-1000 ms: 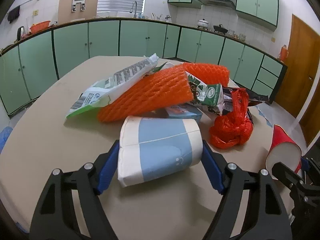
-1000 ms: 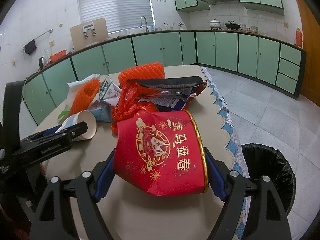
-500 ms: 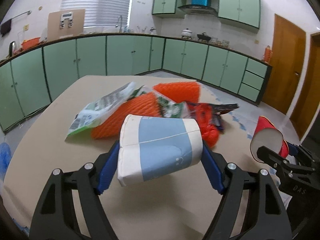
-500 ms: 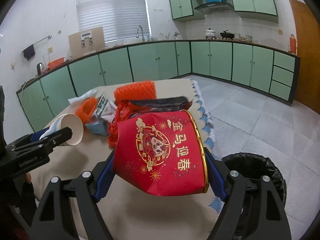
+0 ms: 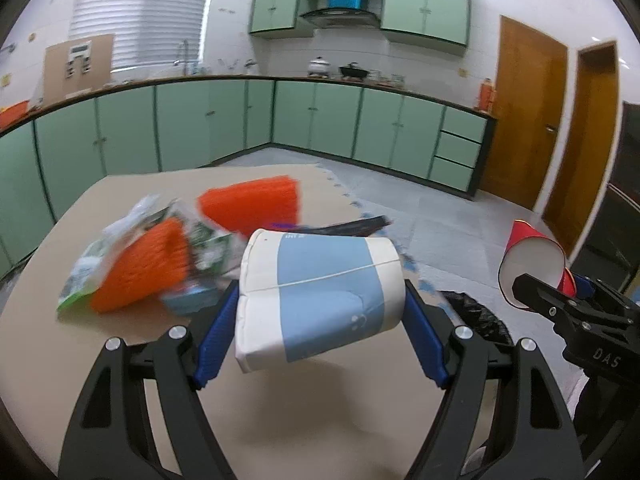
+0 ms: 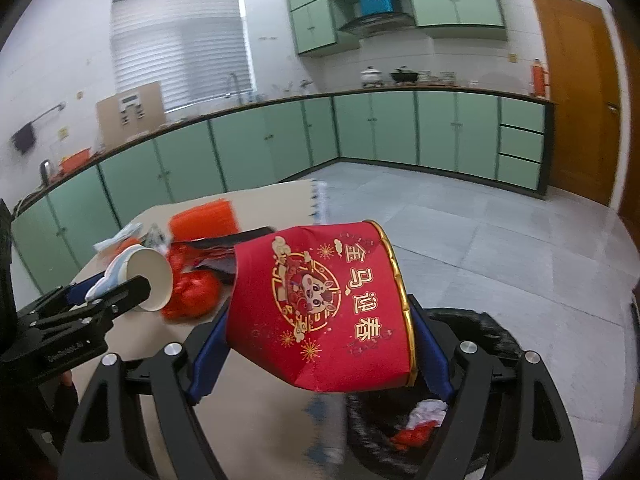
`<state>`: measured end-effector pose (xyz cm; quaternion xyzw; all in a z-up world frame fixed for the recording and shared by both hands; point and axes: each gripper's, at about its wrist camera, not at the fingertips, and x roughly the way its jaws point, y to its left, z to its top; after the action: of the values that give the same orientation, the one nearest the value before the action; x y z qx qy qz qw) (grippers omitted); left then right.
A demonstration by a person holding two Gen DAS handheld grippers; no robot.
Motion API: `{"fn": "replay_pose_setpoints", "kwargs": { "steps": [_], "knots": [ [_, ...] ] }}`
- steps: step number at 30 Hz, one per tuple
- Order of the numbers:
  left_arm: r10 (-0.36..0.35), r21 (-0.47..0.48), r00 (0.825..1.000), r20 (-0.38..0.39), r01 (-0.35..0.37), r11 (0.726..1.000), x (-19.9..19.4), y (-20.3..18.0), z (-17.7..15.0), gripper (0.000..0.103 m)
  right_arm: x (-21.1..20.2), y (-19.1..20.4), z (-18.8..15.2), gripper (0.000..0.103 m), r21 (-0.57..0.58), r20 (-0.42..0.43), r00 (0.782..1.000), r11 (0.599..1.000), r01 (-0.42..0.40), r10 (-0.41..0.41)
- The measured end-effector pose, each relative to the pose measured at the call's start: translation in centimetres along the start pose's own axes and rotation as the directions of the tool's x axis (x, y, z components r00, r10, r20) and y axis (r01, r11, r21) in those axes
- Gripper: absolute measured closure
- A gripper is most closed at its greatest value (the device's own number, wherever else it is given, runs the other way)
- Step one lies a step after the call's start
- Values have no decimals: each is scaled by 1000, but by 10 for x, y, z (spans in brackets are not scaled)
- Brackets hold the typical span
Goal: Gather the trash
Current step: 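Carry both paper cups over the black bin and open both grippers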
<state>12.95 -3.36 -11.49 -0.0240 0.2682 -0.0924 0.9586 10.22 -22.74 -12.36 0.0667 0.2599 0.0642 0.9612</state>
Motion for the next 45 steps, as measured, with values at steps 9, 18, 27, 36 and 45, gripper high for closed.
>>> {"fn": "replay_pose_setpoints", "kwargs": {
  "steps": [9, 18, 27, 36, 45],
  "knots": [
    [-124, 74, 992, -9, 124, 989, 31, -59, 10, 29, -9, -58, 3, 24, 62, 16, 993, 991, 118, -119],
    [-195, 123, 979, -55, 200, 972, 74, -115, 11, 28, -6, -105, -7, 24, 113, -14, 979, 973, 202, -202],
    [-223, 139, 971, -85, 233, 962, 110, -153, 13, 28, 9, -143, -13, 24, 150, -51, 971, 960, 237, -232],
    [-279, 134, 950, -138, 297, 945, 133, -170, 14, 26, 21, -176, -22, 17, 184, -110, 957, 941, 284, -268],
    [-293, 88, 950, -112, 303, 949, 123, -152, 20, 23, 17, -180, -24, 11, 227, -114, 954, 928, 296, -277]
  ]
}}
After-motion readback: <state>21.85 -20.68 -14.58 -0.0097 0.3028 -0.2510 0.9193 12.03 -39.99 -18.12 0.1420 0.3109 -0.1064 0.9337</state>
